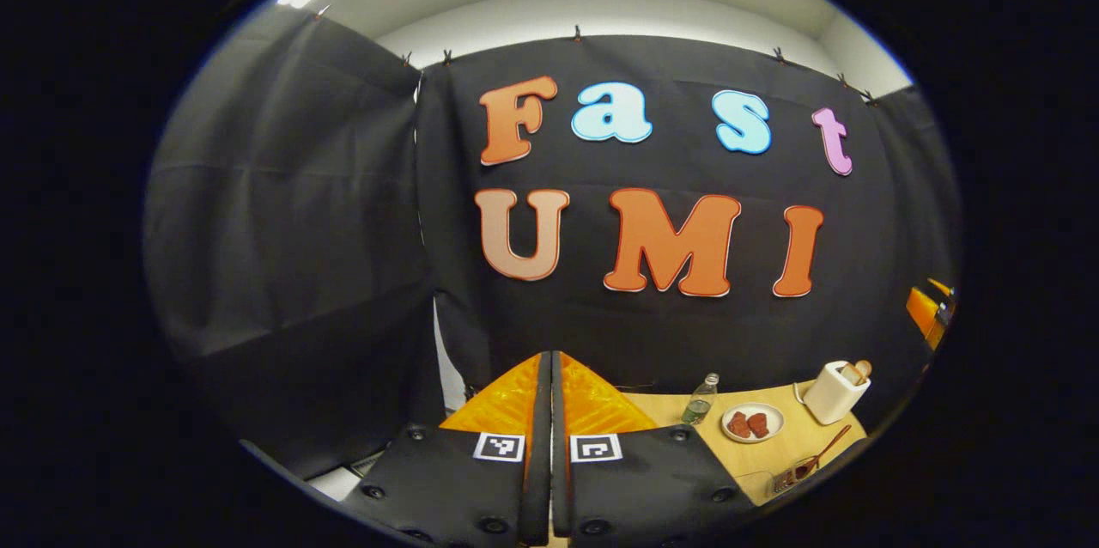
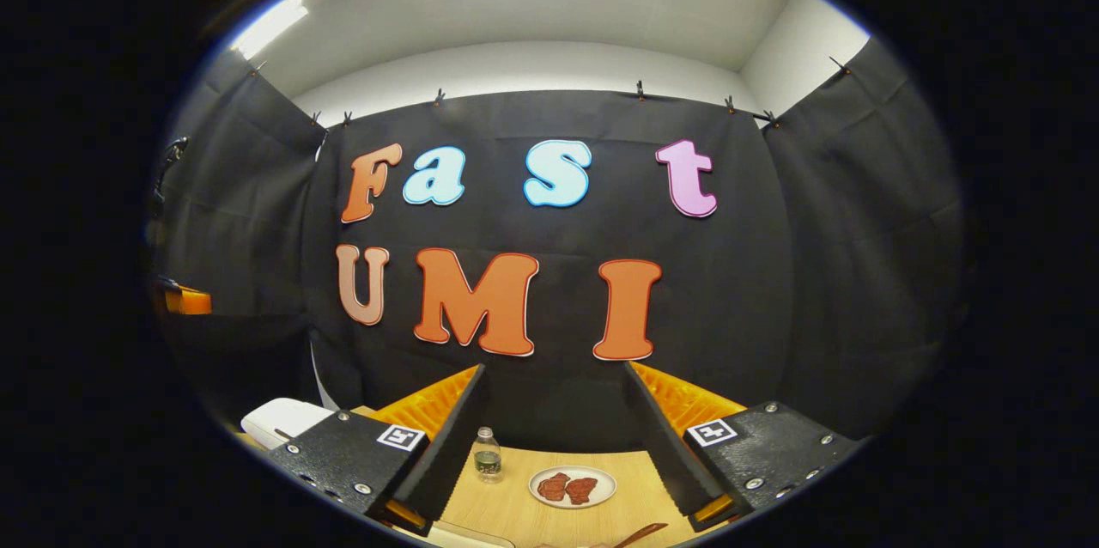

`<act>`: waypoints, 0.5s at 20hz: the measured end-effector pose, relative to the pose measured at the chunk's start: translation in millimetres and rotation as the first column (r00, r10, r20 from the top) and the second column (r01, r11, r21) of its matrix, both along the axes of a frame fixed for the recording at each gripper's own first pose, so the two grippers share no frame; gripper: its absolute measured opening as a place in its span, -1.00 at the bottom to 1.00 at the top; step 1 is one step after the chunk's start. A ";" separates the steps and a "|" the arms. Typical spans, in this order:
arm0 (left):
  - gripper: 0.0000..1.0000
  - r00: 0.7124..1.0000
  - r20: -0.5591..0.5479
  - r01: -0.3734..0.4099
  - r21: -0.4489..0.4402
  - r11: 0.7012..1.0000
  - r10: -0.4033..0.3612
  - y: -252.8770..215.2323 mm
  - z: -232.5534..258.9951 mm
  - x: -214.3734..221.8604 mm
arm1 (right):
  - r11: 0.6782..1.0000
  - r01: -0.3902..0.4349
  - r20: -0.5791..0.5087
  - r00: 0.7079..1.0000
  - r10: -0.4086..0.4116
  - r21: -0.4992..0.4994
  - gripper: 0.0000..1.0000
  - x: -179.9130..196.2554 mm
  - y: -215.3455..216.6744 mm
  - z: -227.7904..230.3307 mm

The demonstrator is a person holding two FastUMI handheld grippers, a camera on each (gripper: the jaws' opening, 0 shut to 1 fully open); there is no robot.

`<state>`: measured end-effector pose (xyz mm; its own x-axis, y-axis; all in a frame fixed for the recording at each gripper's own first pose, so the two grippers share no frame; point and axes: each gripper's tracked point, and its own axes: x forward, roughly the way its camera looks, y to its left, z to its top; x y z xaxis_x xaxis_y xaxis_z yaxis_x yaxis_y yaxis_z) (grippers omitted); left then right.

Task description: Close the left gripper, press the button to open the rice cooker; take a wooden spoon from the chopstick holder with the right hand, scoop a spoonful of rice and pour it into the rice cooker, then put the wooden spoon back into the chopstick holder.

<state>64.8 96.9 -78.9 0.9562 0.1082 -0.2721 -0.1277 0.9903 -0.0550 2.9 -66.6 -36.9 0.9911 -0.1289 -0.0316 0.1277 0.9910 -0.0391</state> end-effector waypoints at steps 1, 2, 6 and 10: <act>-0.90 0.998 -0.055 -0.018 -0.050 0.999 0.015 11.0 -13.8 6.1 | 1.000 0.013 -0.010 1.000 -0.013 0.001 0.91 -1.6 -3.9 -3.3; -0.89 0.993 -0.114 -0.028 -0.105 0.994 0.016 19.8 -30.3 11.9 | 1.000 0.028 -0.020 0.999 -0.028 0.001 0.90 -3.3 -9.9 -8.3; -0.90 0.952 -0.305 -0.069 -0.260 0.963 -0.014 27.9 -92.5 30.7 | 0.996 0.093 -0.044 0.995 -0.093 -0.003 0.90 -6.5 -30.1 -17.4; -0.89 0.871 -0.474 -0.061 -0.367 0.928 -0.131 5.7 -155.2 26.4 | 0.992 0.126 -0.078 0.989 -0.126 0.001 0.91 -5.3 -37.3 -30.7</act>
<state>91.2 102.7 -234.1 0.6934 -0.1194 -0.7106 -0.1982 0.9165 -0.3474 -2.4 -103.8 -67.6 0.9615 -0.2522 -0.1090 0.2483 0.9675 -0.0483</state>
